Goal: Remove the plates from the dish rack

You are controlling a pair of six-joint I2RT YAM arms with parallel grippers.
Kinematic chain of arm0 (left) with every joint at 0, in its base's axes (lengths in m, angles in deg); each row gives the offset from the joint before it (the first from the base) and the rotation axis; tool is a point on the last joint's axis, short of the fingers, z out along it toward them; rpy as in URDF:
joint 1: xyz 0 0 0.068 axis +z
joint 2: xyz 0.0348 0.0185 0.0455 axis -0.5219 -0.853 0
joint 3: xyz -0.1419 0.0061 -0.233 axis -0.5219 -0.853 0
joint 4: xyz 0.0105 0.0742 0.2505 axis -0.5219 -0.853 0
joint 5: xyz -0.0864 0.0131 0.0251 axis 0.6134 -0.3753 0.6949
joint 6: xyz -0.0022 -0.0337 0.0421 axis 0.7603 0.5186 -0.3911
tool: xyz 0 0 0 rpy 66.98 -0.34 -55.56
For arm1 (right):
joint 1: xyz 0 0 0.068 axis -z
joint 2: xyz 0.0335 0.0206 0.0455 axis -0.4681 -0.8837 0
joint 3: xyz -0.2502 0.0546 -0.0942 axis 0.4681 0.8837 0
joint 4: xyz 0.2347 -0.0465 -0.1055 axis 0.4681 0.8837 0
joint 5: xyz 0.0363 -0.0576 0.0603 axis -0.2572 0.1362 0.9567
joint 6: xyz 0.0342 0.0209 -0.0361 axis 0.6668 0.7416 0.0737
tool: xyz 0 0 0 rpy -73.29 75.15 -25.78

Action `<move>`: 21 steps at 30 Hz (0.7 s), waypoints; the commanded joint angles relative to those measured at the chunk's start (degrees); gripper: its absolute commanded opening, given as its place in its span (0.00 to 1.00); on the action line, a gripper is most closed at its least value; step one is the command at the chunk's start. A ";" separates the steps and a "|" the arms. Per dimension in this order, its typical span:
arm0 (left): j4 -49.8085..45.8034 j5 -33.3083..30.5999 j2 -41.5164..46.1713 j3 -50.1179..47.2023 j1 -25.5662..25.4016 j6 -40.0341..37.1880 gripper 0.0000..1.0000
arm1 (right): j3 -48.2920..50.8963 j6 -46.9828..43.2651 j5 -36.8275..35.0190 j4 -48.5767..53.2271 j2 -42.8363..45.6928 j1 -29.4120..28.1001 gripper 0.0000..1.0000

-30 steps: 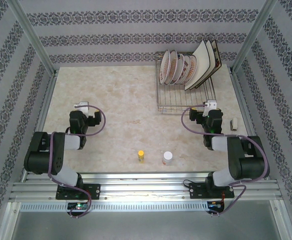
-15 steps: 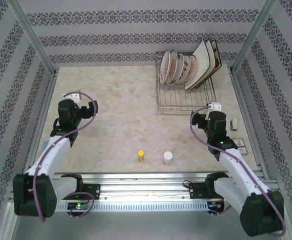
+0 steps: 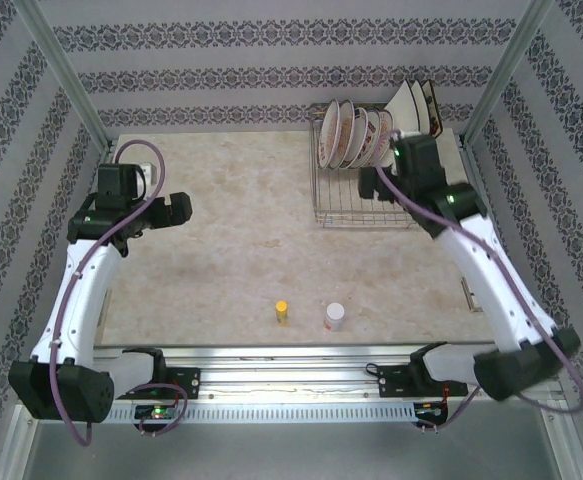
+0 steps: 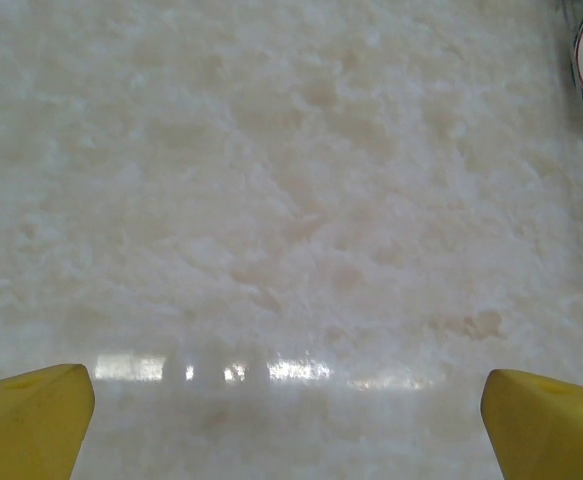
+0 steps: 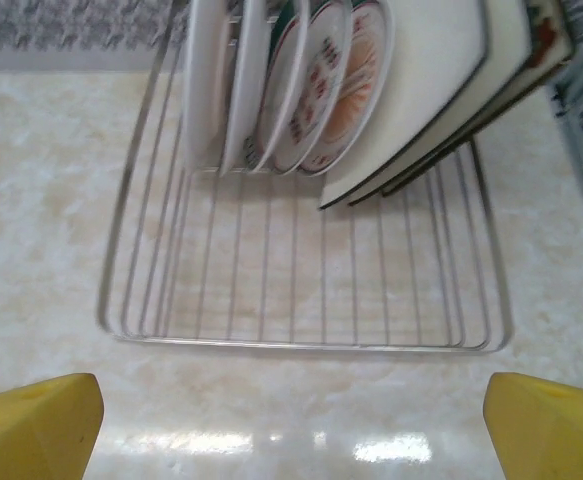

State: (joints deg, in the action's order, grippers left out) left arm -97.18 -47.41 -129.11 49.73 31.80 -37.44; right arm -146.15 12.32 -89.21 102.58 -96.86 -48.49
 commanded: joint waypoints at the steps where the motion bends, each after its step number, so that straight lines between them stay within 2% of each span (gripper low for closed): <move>1: -9.58 2.17 -2.55 4.39 -0.59 -0.67 1.00 | -15.17 -0.48 1.42 13.66 -10.53 -1.25 0.98; 6: -10.42 1.96 -6.19 7.38 -0.57 -2.35 1.00 | -35.33 -0.91 -0.23 17.16 -26.22 -2.31 0.98; 15: -9.82 1.88 -9.26 6.73 -0.69 -4.39 1.00 | -68.00 -0.53 -1.59 19.26 -53.58 -3.26 0.98; 18: -9.42 1.28 -9.92 6.45 -0.67 -4.94 1.00 | -72.75 0.06 -2.04 16.42 -58.69 -2.61 0.98; 21: -9.58 1.29 -10.90 6.79 -0.69 -5.53 1.00 | -72.91 1.12 -1.28 12.24 -61.27 -1.22 0.95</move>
State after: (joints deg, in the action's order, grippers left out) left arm -104.86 -45.68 -138.77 56.05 31.77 -40.98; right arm -216.23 12.32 -89.65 118.12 -156.79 -50.87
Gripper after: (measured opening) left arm 0.997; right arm 0.960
